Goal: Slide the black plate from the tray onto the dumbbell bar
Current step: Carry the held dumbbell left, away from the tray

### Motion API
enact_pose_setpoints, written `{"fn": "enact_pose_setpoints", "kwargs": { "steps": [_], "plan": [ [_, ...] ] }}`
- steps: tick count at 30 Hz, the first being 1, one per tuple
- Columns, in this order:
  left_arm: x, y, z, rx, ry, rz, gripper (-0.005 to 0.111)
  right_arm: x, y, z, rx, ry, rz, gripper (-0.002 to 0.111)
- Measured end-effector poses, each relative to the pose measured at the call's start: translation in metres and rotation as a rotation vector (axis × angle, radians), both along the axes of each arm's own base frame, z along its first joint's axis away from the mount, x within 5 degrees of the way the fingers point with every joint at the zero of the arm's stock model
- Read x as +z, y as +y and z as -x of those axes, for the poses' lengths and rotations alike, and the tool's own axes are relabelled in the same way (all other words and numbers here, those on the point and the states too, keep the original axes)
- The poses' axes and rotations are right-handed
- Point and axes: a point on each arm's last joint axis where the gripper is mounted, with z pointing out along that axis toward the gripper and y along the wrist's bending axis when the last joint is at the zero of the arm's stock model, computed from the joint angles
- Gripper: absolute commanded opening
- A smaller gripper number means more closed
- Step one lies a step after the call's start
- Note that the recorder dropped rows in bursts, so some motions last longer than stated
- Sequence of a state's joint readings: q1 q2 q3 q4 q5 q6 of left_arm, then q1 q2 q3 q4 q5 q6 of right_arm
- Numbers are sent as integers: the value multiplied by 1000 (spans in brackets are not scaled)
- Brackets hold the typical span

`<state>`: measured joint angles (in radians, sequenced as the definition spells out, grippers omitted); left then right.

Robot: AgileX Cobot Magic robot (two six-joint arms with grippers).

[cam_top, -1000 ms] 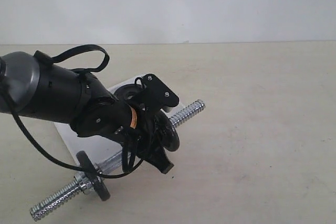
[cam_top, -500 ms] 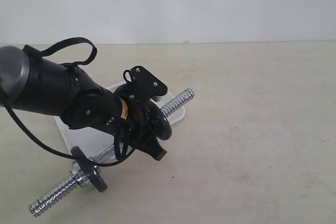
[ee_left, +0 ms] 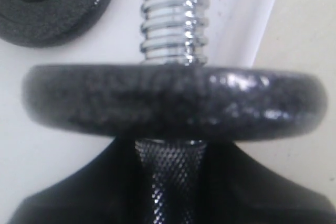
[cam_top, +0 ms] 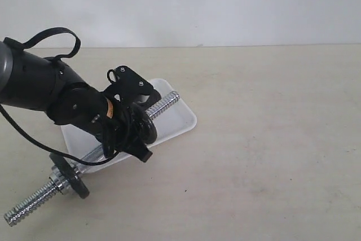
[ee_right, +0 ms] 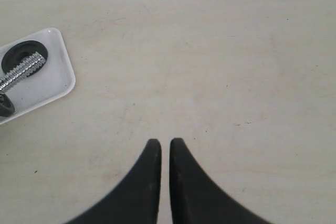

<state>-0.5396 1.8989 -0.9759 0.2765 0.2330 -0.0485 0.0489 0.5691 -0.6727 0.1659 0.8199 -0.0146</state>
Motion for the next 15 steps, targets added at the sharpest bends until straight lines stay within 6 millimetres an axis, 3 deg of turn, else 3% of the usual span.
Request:
{"fn": "enact_pose_setpoints", "kwargs": {
  "steps": [8,11,15],
  "plan": [
    [4,21,2,21,-16,-12,4,0,0,0,-1,-6,0,4],
    [12,38,8,63,-28,-1,4,1,0,-1,-2,-15,-1,4],
    [38,62,18,129,-81,31,4,2,0,-1,-4,-26,-2,4]
  ]
}}
